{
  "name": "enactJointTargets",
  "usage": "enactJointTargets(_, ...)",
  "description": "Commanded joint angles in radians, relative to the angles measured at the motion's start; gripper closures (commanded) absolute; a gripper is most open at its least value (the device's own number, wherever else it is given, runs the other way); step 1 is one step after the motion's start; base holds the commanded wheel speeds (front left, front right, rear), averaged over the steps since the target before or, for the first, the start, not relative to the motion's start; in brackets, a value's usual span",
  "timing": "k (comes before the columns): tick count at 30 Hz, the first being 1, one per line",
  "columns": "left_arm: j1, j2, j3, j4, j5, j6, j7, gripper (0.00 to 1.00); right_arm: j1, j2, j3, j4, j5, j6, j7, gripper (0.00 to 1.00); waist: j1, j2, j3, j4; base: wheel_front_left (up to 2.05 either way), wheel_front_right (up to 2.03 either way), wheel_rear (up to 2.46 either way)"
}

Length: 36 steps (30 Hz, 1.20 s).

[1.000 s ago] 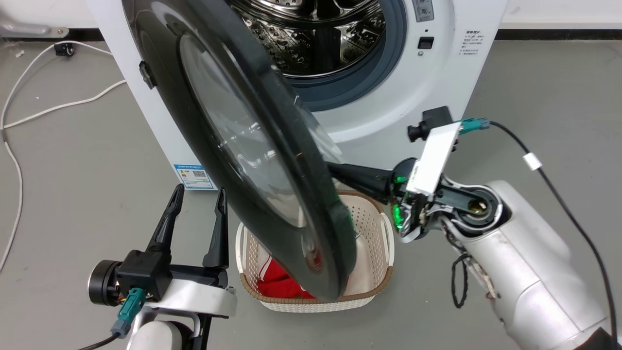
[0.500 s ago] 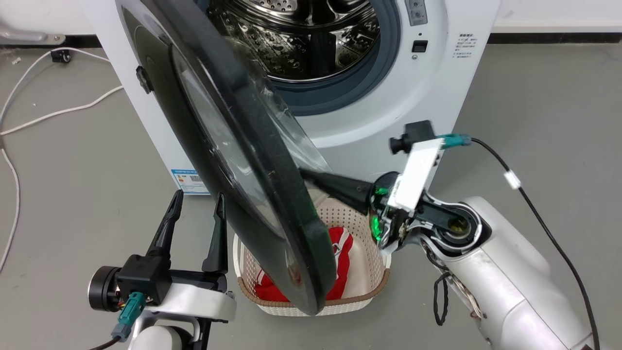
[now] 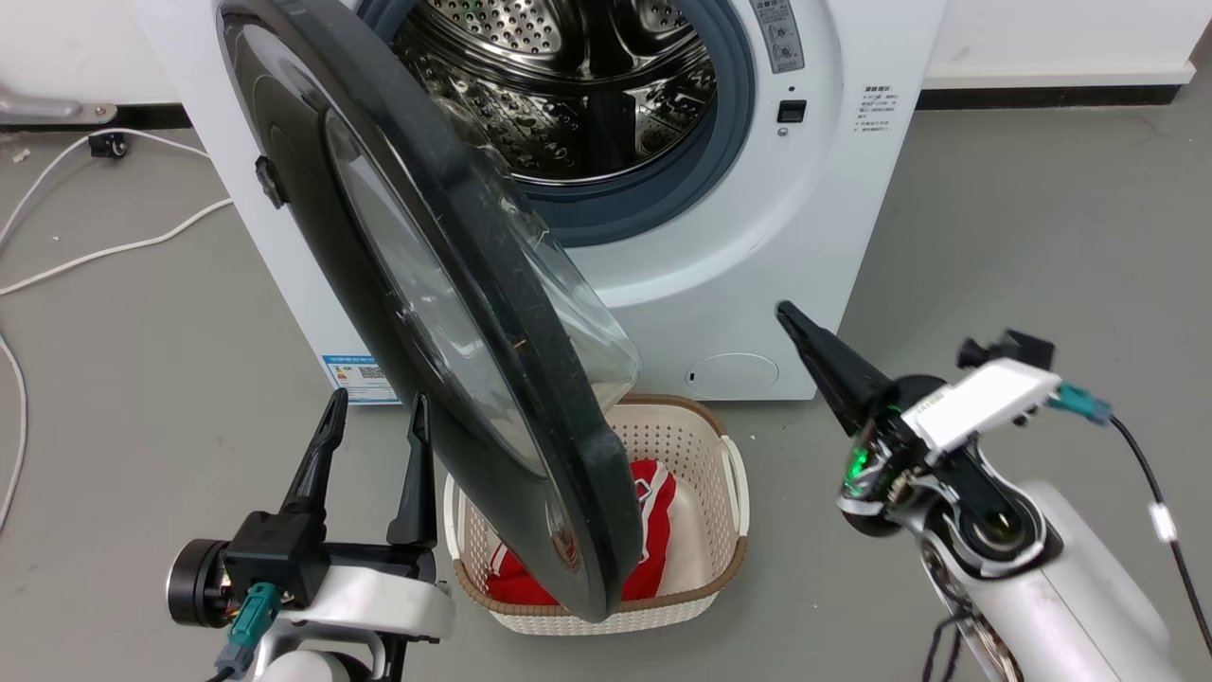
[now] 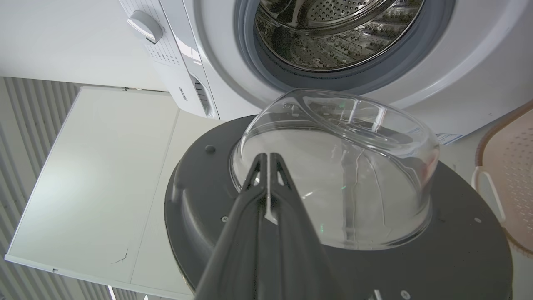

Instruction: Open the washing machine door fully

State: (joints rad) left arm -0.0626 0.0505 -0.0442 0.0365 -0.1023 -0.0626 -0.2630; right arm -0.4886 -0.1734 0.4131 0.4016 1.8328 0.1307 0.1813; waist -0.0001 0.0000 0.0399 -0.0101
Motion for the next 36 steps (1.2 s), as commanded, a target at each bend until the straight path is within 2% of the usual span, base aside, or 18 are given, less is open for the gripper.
enactJointTargets(1, 0.016, 0.0, 0.004, 0.001, 0.001, 0.001, -0.002, 0.0, 0.04, -0.014, -0.009, -0.02, -0.014, 0.0, -0.035, 0.6, 0.0001, 0.0, -0.002, -0.002, 0.0, 0.0, 0.0)
enactJointTargets(2, 0.017, -0.001, 0.004, 0.001, 0.001, 0.002, -0.002, 0.0, 0.061, -0.022, -0.016, -0.032, -0.025, 0.0, -0.062, 0.11, 0.0001, 0.0, -0.004, -0.002, 0.0, 0.0, 0.0)
enactJointTargets(3, 0.018, -0.001, 0.004, 0.002, 0.0, 0.003, -0.002, 0.0, 0.079, -0.026, -0.022, -0.045, -0.037, 0.0, -0.089, 0.0, 0.0001, 0.0, -0.006, -0.002, 0.0, 0.0, 0.0)
enactJointTargets(8, 0.023, -0.001, 0.002, 0.004, 0.0, 0.005, -0.002, 0.0, 0.164, -0.047, -0.038, -0.088, -0.114, 0.0, -0.23, 0.0, 0.0001, 0.0, -0.017, 0.0, 0.0, 0.0, 0.0)
enactJointTargets(13, 0.031, 0.0, 0.004, 0.006, 0.001, 0.005, -0.002, 0.0, 0.2, -0.069, -0.038, -0.094, -0.275, 0.0, -0.398, 0.0, 0.0001, 0.0, -0.026, 0.004, 0.0, 0.0, 0.0)
enactJointTargets(14, 0.035, 0.0, 0.003, 0.007, 0.001, 0.005, -0.002, 0.0, 0.214, -0.06, -0.069, -0.079, -0.389, 0.0, -0.438, 0.0, 0.0001, 0.0, -0.032, 0.007, 0.0, 0.0, 0.0)
enactJointTargets(17, 0.039, 0.0, 0.004, 0.006, 0.002, 0.007, -0.002, 0.0, 0.216, -0.041, -0.158, -0.087, -0.539, 0.0, -0.446, 0.0, 0.0001, 0.0, -0.038, 0.009, 0.0, 0.0, 0.0)
enactJointTargets(19, 0.038, 0.0, 0.007, 0.004, 0.002, 0.008, -0.002, 0.0, 0.228, -0.02, -0.237, -0.11, -0.699, 0.0, -0.445, 0.0, 0.0001, 0.0, -0.039, 0.011, 0.0, 0.0, 0.0)
enactJointTargets(22, 0.037, -0.001, 0.008, 0.003, 0.002, 0.007, -0.002, 0.0, 0.248, 0.04, -0.334, -0.173, -0.93, 0.0, -0.445, 0.0, 0.0001, 0.0, -0.041, 0.013, 0.0, 0.0, 0.0)
enactJointTargets(23, 0.037, -0.001, 0.008, 0.003, 0.002, 0.007, -0.002, 0.0, 0.248, 0.04, -0.334, -0.173, -0.93, 0.0, -0.445, 0.0, 0.0001, 0.0, -0.041, 0.013, 0.0, 0.0, 0.0)
enactJointTargets(27, 0.035, -0.001, 0.01, 0.001, 0.003, 0.005, -0.002, 0.0, 0.28, 0.073, -0.396, -0.277, -1.293, 0.0, -0.445, 0.0, 0.0001, 0.0, -0.04, 0.016, 0.0, 0.0, 0.0)
enactJointTargets(30, 0.034, 0.0, 0.01, 0.003, 0.005, 0.002, -0.002, 0.0, 0.309, 0.099, -0.407, -0.343, -1.506, 0.0, -0.445, 0.0, 0.0001, 0.0, -0.04, 0.018, 0.0, 0.0, 0.0)
enactJointTargets(34, 0.032, 0.0, 0.011, 0.004, 0.006, 0.001, -0.002, 0.0, 0.366, 0.117, -0.403, -0.38, -1.69, 0.0, -0.446, 0.0, 0.0001, 0.0, -0.04, 0.021, 0.0, 0.0, 0.0)
enactJointTargets(36, 0.032, 0.0, 0.01, 0.004, 0.007, 0.0, -0.002, 0.0, 0.39, 0.122, -0.407, -0.38, -1.738, 0.0, -0.446, 0.0, 0.0001, 0.0, -0.039, 0.022, 0.0, 0.0, 0.0)
